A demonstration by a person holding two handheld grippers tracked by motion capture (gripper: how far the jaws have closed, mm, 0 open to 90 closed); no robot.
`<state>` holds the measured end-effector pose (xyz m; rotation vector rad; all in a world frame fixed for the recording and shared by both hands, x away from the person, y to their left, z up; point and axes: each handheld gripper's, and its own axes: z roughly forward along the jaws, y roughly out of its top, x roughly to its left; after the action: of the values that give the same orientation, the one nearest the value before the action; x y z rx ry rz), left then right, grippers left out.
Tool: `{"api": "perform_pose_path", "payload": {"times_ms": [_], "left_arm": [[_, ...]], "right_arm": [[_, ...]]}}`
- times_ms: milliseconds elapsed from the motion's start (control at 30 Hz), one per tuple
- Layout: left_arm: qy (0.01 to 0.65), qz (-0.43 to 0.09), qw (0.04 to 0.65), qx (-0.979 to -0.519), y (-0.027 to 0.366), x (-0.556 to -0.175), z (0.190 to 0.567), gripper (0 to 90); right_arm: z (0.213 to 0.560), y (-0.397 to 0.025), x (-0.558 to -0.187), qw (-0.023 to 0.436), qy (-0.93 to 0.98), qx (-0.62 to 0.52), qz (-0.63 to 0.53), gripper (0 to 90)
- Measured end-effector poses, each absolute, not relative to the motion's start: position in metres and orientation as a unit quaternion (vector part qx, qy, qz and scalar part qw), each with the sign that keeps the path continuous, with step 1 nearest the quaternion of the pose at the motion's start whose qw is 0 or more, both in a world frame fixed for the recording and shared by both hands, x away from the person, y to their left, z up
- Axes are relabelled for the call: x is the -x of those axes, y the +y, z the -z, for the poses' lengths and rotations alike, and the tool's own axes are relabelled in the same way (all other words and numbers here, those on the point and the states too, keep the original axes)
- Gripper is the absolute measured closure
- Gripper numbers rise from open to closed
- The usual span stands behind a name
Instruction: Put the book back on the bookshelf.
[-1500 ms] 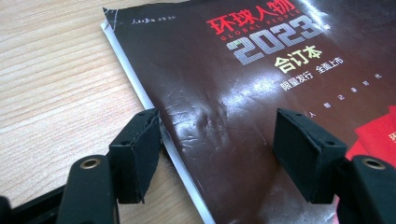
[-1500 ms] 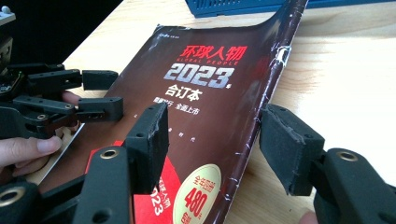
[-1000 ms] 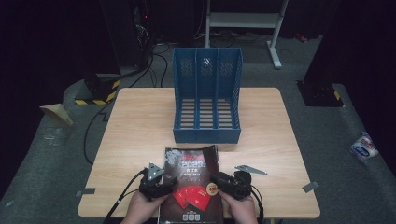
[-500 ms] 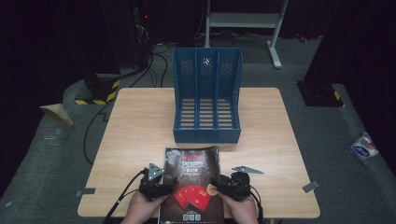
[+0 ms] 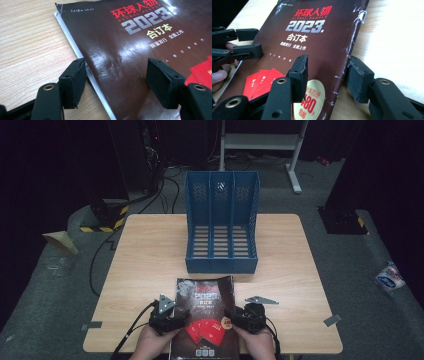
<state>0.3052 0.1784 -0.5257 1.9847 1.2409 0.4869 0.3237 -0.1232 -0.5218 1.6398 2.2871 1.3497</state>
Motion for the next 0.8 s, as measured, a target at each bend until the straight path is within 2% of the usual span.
{"api": "perform_pose_path", "payload": {"times_ms": [433,533,667,800], "left_arm": [[0.484,-0.189,0.367,-0.772,0.179,-0.305,0.526,33.8],[0.482,-0.191,0.366,-0.773,0.179,-0.305,0.526,34.6],[0.484,-0.191,0.367,-0.771,0.18,-0.305,0.526,36.0],[0.483,-0.191,0.368,-0.771,0.18,-0.305,0.526,37.1]], "right_arm": [[0.519,-0.119,-0.344,0.024,0.762,-0.506,-0.403,57.5],[0.517,-0.115,-0.353,0.015,0.766,-0.507,-0.395,61.3],[0.516,-0.112,-0.35,0.036,0.776,-0.494,-0.391,61.6],[0.518,-0.115,-0.345,0.032,0.772,-0.497,-0.395,61.3]]}}
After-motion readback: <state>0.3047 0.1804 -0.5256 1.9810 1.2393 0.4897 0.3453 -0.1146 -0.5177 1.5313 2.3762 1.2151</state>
